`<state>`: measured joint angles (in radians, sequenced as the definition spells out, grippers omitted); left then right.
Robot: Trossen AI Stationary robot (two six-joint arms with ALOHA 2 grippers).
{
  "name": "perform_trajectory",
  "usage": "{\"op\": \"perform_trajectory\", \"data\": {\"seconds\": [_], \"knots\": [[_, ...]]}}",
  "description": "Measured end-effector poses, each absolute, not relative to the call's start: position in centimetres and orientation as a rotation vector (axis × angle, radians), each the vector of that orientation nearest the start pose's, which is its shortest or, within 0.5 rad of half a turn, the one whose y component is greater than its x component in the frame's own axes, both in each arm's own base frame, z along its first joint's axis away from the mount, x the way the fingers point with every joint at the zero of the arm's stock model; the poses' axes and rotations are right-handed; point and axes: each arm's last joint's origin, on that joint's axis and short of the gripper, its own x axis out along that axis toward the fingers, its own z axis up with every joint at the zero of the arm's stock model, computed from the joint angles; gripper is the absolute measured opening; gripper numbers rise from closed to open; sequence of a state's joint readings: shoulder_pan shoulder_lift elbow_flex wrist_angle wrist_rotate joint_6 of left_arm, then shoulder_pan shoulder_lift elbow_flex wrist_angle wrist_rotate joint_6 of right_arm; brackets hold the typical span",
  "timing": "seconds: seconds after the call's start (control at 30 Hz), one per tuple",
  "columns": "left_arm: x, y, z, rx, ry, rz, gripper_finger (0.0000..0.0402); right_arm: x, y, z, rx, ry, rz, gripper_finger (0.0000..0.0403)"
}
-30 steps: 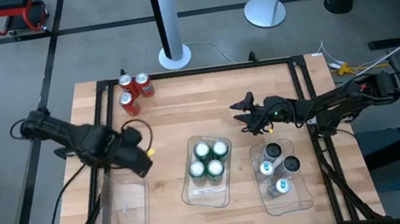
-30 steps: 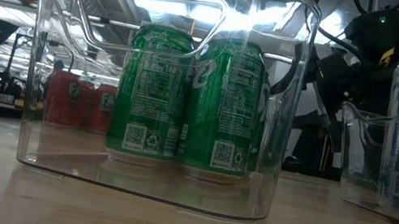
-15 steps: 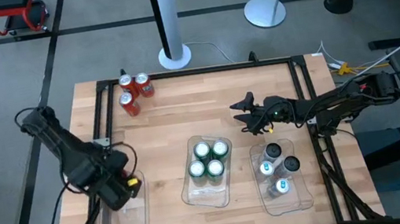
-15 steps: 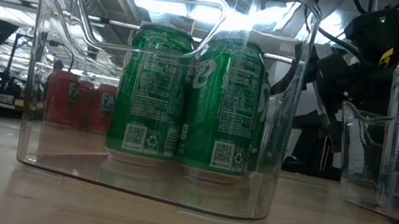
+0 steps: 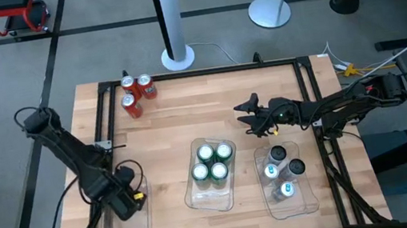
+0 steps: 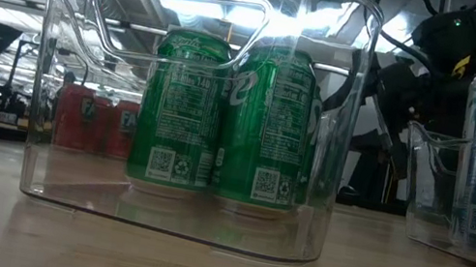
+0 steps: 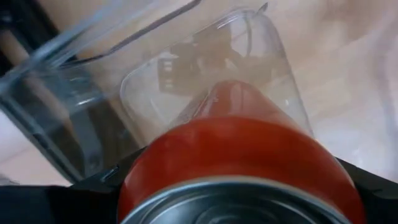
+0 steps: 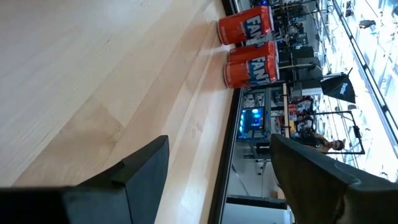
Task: Sort soda cans
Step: Put the red soda can into the left transparent bin
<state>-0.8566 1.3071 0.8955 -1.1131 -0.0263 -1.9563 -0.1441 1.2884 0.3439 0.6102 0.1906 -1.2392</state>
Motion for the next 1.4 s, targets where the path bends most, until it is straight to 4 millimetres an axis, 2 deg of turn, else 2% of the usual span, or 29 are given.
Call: {"op": "perform_trajectory", "data": {"seconds": [0.13, 0.33, 0.8, 1.2, 1.4], "knots": [[13.6, -15.1, 20.5, -0.897, 1.354, 0.795, 0.0307, 22.6, -3.8, 16.2, -1.223, 0.496, -0.081, 0.0278], [13.4, -14.3, 19.5, -0.891, 1.351, 0.851, 0.0321, 22.6, -3.8, 16.2, -1.224, 0.498, -0.083, 0.0278], [13.4, -13.9, 19.6, -0.879, 1.348, 0.856, 0.0327, 22.6, -3.9, 16.2, -1.225, 0.503, -0.086, 0.0278], [13.3, -13.8, 19.6, -0.88, 1.346, 0.874, 0.0394, 22.6, -3.9, 16.2, -1.224, 0.506, -0.083, 0.0278], [13.2, -13.5, 20.1, -0.892, 1.345, 0.861, 0.0396, 22.6, -3.9, 16.2, -1.224, 0.506, -0.083, 0.0278]]}}
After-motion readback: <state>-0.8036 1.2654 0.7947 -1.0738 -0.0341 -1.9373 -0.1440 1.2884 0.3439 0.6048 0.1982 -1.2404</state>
